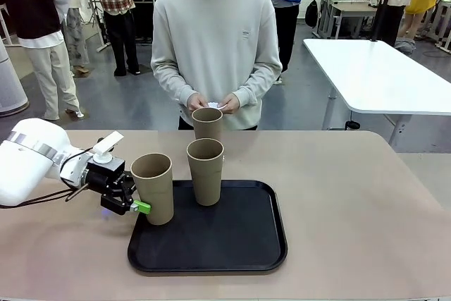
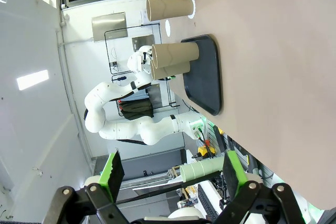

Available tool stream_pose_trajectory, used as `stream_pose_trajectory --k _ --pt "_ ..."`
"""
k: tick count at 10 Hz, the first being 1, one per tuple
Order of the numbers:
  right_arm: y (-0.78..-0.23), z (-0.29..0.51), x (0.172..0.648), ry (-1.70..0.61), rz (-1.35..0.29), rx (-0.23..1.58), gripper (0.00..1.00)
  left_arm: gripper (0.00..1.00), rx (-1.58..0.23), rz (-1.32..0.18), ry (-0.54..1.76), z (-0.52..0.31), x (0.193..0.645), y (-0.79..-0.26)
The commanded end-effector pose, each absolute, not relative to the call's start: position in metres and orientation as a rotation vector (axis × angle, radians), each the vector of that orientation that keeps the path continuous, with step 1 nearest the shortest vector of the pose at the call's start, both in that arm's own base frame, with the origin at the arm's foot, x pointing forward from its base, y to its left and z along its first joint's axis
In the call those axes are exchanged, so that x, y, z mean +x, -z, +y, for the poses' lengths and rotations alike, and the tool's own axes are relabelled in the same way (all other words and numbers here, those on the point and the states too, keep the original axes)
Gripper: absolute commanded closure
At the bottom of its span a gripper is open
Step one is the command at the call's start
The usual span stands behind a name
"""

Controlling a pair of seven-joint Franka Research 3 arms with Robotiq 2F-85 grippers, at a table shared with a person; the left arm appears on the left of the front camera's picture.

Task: Place coasters on the table and set cups on them.
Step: Take one Reusable plastic cup from the Flat Tray and place it on a coaster set by the human.

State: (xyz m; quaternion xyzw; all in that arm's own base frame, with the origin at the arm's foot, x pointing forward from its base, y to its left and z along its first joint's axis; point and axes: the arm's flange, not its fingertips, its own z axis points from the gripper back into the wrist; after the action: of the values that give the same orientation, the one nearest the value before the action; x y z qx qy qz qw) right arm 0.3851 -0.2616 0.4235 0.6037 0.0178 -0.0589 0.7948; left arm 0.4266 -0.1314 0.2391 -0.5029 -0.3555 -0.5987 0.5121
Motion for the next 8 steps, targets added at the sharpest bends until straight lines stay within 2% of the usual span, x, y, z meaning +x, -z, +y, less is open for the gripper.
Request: stream_pose_trajectory --k 1,2,3,4,6,7,8 --pt "-0.424 -0.261 0.384 0.125 0.045 1.294 0.0 0.07 -1.211 -0.91 1.469 -0.14 0.429 -0.235" --pt "-0.424 -0.261 0.384 0.125 0.045 1.294 0.0 0.56 -1.212 -0.918 1.465 -0.14 0.429 -0.235" --pt "-0.424 -0.261 0.384 0.125 0.045 1.294 0.0 0.63 -1.214 -0.923 1.462 -0.141 0.43 -0.235" --pt "-0.424 -0.261 0.384 0.125 0.045 1.294 0.0 1.0 -1.219 -0.924 1.465 -0.14 0.43 -0.234" --pt "-0.424 -0.261 0.384 0.125 0.045 1.294 0.0 1.0 -1.224 -0.917 1.465 -0.138 0.428 -0.236" --pt "-0.424 -0.261 0.384 0.125 0.045 1.294 0.0 0.74 -1.219 -0.901 1.46 -0.137 0.425 -0.241" --pt "-0.424 -0.261 0.384 0.125 0.045 1.294 0.0 0.35 -1.216 -0.86 1.413 -0.136 0.419 -0.263"
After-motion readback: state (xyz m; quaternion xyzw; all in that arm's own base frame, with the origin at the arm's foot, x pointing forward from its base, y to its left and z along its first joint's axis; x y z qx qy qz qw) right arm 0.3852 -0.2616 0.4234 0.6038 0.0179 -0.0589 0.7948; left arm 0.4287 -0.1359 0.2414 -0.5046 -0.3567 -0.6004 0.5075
